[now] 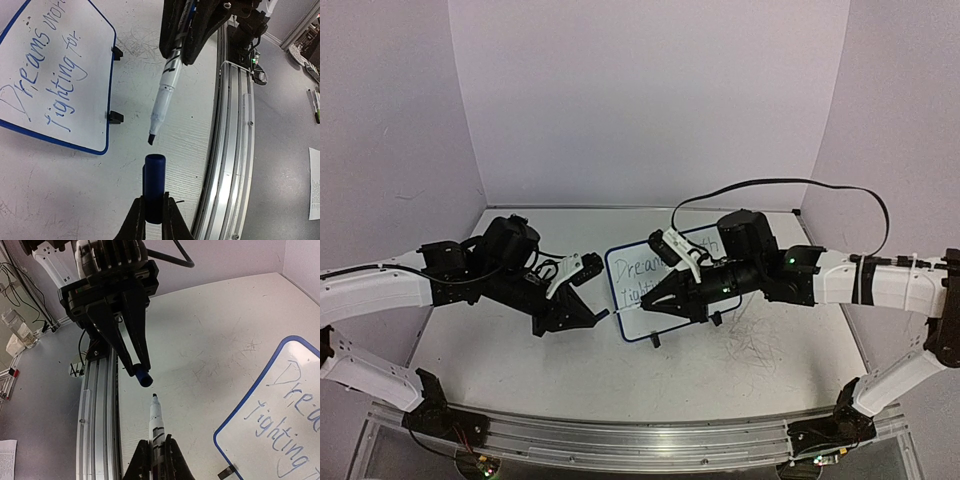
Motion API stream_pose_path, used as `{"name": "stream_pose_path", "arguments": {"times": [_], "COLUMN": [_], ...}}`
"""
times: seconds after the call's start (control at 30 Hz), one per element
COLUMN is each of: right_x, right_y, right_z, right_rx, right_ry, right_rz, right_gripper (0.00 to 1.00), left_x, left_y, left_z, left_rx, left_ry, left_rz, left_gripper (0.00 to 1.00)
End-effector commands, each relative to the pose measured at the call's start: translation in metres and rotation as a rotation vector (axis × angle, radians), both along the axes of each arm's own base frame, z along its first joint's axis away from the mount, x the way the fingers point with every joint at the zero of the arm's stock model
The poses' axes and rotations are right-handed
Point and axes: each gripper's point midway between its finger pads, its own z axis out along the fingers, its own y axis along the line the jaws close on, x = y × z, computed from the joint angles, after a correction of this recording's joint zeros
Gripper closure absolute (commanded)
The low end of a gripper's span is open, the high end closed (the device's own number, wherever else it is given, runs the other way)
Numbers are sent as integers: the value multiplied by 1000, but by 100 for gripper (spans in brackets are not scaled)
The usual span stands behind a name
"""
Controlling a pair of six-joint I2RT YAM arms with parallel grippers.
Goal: Write a sentence on the whiteboard
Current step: Insert the whiteboard marker without the cap into the pen cap.
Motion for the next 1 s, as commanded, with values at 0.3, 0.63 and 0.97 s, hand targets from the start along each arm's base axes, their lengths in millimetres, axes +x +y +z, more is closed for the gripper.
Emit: {"name": "stream_pose_path", "arguments": {"times": [0.3,0.63,0.97], "right_x": [-4,-9,-13], "right_y": [6,12,19], "right_z": [28,23,19], "right_rx": [54,56,53], "right_ry": [-52,-46,-26], "right_rz": [47,75,106], "right_gripper": [100,100,100], "left_x": [-5,-7,-9], "left_y": [-10,-10,-12], "left_z": [17,16,17], "left_rx": [-54,-47,-51], "left_ry": [-30,-26,-26], "left_rz": [-50,-47,-57], "left_gripper": [100,100,100]}}
